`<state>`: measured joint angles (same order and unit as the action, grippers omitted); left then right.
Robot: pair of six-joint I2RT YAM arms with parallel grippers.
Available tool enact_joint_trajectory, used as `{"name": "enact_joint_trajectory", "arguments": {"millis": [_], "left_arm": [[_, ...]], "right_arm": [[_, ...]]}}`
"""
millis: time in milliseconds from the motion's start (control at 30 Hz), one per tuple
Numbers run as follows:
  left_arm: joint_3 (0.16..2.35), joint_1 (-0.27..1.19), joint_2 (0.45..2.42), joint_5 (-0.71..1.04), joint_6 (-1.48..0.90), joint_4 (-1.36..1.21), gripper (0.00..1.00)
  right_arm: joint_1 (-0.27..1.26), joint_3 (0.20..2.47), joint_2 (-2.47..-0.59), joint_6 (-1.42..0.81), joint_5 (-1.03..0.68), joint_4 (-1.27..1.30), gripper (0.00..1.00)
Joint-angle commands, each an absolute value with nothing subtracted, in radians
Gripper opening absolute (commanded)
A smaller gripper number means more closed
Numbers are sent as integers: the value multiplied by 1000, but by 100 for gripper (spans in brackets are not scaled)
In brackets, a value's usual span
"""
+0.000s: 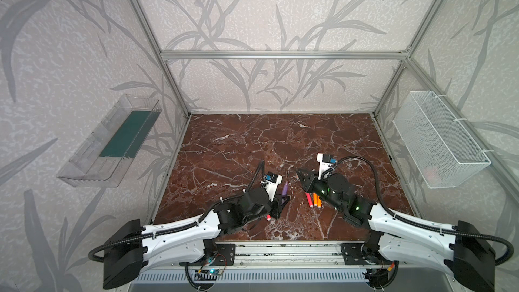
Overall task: Insert the pens into the pen caps
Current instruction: 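Lift the pale pink cap and carry it above the purple marker tip, then lower the pale pink cap onto the purple marker tip with the right gripper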
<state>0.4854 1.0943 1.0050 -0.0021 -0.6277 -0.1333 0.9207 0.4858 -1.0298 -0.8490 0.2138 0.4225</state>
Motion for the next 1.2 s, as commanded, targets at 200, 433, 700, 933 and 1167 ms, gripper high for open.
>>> {"name": "enact_joint_trajectory", "arguments": {"millis": [200,433,700,933,1167], "left_arm": [[506,1100,1015,5,-611,-171,0],[493,1101,1000,-19,-614,-167,0],[482,1101,978,-33,-614,-167,0],[477,1100,977,-42,-620,-168,0],[469,1101,957,-79,-630,-151,0]], "right_arm": [[916,585,-1103,-858,116,502,0],[918,581,-1120,-871,84,515,0],[941,569,-1138,-878,71,545,0],[964,569,-1153,-874,75,554,0],[983,548,-1128,-862,112,549,0]]}}
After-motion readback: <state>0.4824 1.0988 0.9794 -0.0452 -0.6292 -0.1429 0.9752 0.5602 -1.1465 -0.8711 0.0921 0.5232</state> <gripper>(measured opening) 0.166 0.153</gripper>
